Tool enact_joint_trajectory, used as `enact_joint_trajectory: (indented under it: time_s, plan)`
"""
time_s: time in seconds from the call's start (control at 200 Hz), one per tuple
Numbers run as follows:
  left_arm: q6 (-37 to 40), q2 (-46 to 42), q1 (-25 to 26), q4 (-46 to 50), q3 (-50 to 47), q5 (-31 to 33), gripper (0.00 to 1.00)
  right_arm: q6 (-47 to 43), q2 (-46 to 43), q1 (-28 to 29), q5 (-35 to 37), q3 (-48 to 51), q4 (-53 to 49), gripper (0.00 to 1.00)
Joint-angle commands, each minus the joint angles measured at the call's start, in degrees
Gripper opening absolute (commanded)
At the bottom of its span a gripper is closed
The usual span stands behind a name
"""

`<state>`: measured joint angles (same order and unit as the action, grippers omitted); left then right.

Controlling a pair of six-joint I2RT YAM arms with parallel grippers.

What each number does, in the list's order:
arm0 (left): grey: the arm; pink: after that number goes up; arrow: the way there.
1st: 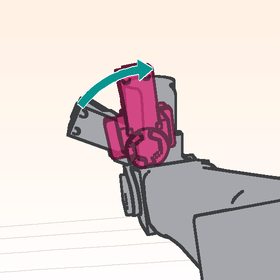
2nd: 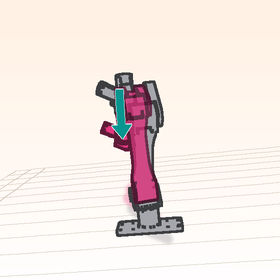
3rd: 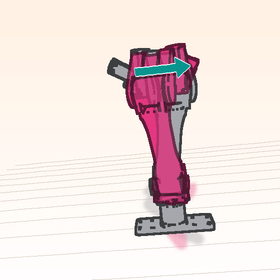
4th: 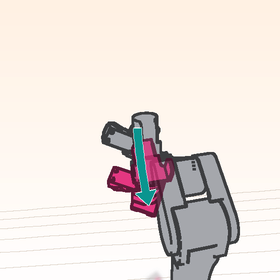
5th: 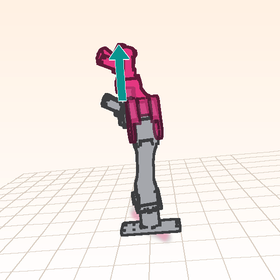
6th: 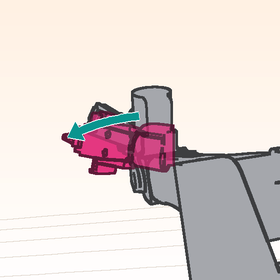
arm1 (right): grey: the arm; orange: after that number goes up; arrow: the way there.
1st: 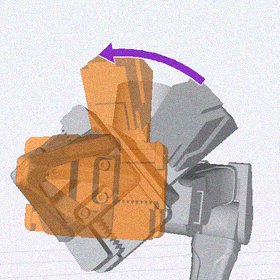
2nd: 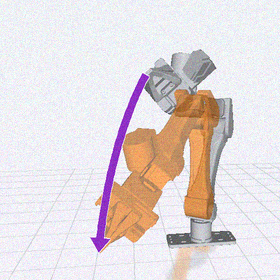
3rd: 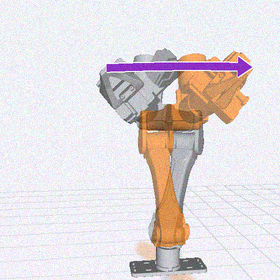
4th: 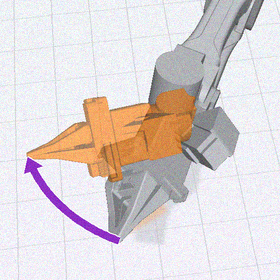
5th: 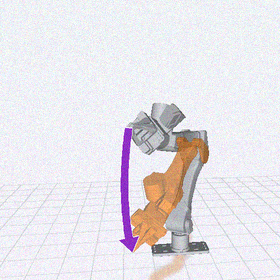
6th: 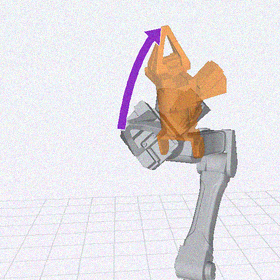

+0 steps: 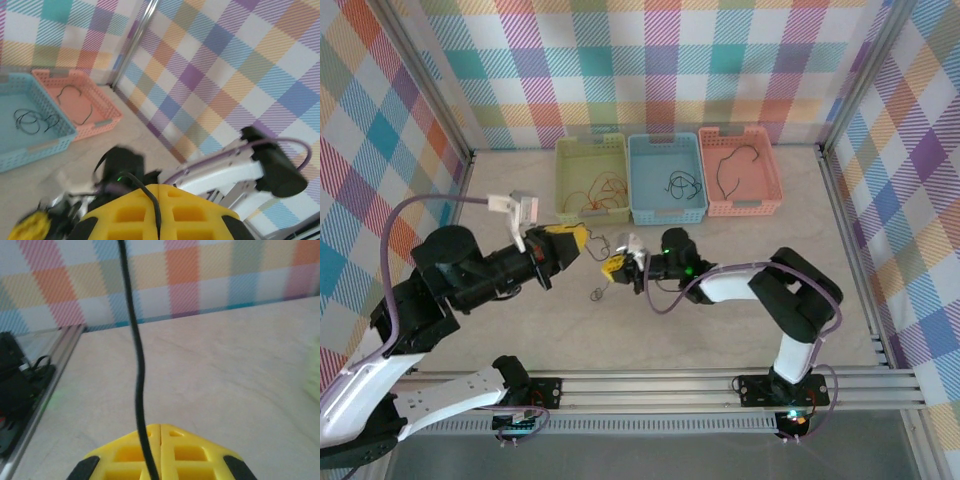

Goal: Untangle the cables

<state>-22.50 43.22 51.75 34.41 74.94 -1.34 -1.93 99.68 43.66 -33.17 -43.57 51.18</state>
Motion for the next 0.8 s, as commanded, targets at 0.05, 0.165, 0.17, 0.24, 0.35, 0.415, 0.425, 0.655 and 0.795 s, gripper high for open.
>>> enact_joint_trajectory:
  time_s: [0.05,0.165,0.17,0.24,0.35,0.415,0.425,0.655,0.795]
  plan:
    - [-0.37,-3.65,0.27,1.96,-7.26,4.31,0.00,7.42,-10.74,-4.98,1.70,1.44,-0.87,0.00]
    - [-0.39,-4.42,0.21,1.91,-10.68,6.70,0.00,5.76,-16.88,-5.07,1.00,-3.22,-18.15,0.00]
    - [-0.41,-4.40,0.20,1.90,-10.77,6.84,0.00,5.69,-17.06,-5.03,0.96,-3.29,-18.58,0.00]
    - [-0.24,-4.05,0.20,1.64,-12.00,7.46,0.00,6.18,-19.43,-4.99,0.91,-3.55,-21.20,0.00]
    - [0.31,-2.57,0.11,0.97,-13.25,8.18,0.00,6.59,-23.04,-4.99,1.74,-3.80,-24.96,0.00]
    - [0.72,-1.22,0.07,0.54,-13.50,8.75,0.00,6.16,-24.77,-5.02,3.05,-4.18,-27.15,0.00]
    - [0.77,-1.10,0.03,0.49,-13.50,8.82,0.00,6.04,-25.01,-5.02,3.20,-4.27,-27.50,0.00]
    - [2.00,3.51,-1.80,-0.85,-11.46,8.24,0.00,4.77,-26.90,-5.75,7.67,-7.79,-34.38,0.00]
    - [2.29,7.40,-4.56,-1.28,-8.47,6.31,0.00,6.34,-27.15,-6.94,12.05,-10.31,-36.88,0.00]
